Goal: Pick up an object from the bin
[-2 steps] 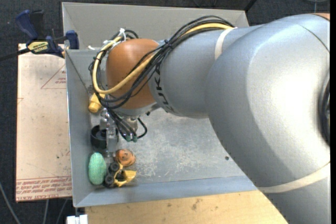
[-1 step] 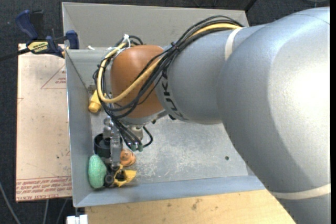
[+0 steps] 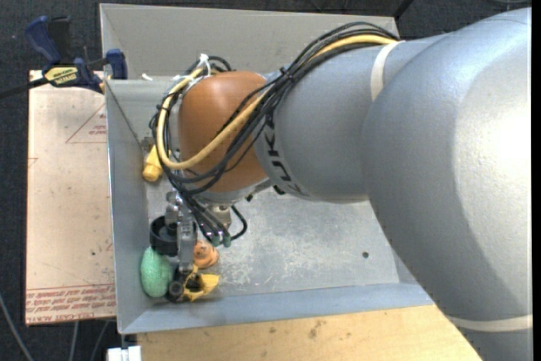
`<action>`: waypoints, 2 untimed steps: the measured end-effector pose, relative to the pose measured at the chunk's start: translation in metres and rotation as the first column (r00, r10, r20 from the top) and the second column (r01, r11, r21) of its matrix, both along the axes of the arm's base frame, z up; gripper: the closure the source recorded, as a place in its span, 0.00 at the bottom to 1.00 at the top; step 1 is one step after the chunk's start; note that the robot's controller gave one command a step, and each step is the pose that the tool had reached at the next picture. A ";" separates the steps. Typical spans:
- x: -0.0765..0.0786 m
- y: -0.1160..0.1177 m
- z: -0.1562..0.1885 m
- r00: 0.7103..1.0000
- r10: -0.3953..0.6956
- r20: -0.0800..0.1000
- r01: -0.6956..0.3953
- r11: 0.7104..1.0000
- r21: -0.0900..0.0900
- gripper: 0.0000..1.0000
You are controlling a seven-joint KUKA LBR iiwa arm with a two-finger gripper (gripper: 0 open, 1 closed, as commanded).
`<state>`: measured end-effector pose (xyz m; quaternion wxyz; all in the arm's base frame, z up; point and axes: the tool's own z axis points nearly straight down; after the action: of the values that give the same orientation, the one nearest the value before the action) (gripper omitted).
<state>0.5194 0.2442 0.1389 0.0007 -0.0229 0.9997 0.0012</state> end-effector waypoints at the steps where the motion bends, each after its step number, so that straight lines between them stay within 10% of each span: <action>1: 0.016 0.006 0.003 1.000 -0.003 0.000 0.003 1.000 0.000 1.00; 2: 0.019 0.003 0.006 1.000 0.002 0.000 -0.002 1.000 -0.001 1.00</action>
Offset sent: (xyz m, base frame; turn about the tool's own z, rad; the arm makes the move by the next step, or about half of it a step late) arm 0.0120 -0.0017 0.0098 -0.0093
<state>0.5380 0.2476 0.1450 0.0005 -0.0239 0.9997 0.0005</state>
